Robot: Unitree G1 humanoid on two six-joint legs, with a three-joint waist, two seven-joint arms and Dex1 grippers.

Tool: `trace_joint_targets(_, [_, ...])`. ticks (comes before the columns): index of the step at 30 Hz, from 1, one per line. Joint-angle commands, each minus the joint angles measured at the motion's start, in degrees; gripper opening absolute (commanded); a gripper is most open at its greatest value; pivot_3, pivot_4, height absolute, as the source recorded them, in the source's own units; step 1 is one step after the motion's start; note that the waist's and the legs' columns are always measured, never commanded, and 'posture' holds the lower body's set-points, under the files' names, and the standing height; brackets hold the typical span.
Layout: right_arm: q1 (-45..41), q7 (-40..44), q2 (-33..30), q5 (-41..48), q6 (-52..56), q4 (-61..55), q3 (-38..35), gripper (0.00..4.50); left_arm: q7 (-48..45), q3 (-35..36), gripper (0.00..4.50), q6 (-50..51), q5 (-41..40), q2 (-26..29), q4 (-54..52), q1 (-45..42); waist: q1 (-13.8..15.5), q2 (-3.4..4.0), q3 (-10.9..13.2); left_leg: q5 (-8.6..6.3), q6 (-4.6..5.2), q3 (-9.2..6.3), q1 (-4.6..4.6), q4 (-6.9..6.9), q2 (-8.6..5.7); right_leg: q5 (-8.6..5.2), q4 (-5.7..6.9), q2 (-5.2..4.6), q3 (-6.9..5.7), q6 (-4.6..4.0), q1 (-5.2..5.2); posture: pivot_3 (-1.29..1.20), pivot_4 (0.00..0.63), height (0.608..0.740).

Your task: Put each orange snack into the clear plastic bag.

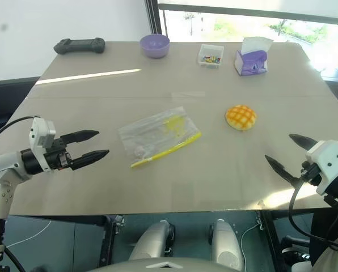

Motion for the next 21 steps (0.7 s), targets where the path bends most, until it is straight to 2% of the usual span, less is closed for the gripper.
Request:
trace_joint_targets(1, [-0.8,-0.3,-0.5,0.1,-0.1,-1.0,-0.6,4.43,-0.1,0.7,4.36,-1.4,0.0,0.4,0.7,-2.1,0.0,0.00,0.0,0.00,0.00,0.00,0.00,0.00,0.00,0.00,0.00,0.00,0.00,0.00,0.00,0.00,0.150,0.740])
trace_joint_targets(10, [-2.1,-2.4,0.7,-0.1,1.2,-3.1,1.4,4.43,0.9,-2.1,4.36,-1.4,0.5,-2.3,1.8,-6.0,0.0,0.00,0.0,0.00,0.00,0.01,0.00,0.01,0.00,0.01,0.01,0.00,0.01,0.00,0.00,0.00,0.150,0.740])
trace_joint_targets(19, [-1.7,-4.2,3.1,-1.7,0.5,-4.0,3.6,4.43,7.4,-3.0,4.36,-11.0,7.3,-5.5,2.9,-9.5,0.0,-0.01,0.0,0.00,0.00,0.01,-0.01,0.02,-0.02,0.01,0.01,0.00,0.02,0.01,0.00,0.00,0.150,0.740])
trace_joint_targets(21, [-1.9,-4.2,3.0,-1.9,0.3,-3.7,3.8,4.43,11.3,-2.6,4.36,-8.2,7.1,-6.4,1.7,-9.8,0.0,-0.01,0.0,0.00,0.00,0.03,0.00,0.02,-0.03,0.01,0.00,-0.01,0.04,0.01,0.00,0.00,0.150,0.740])
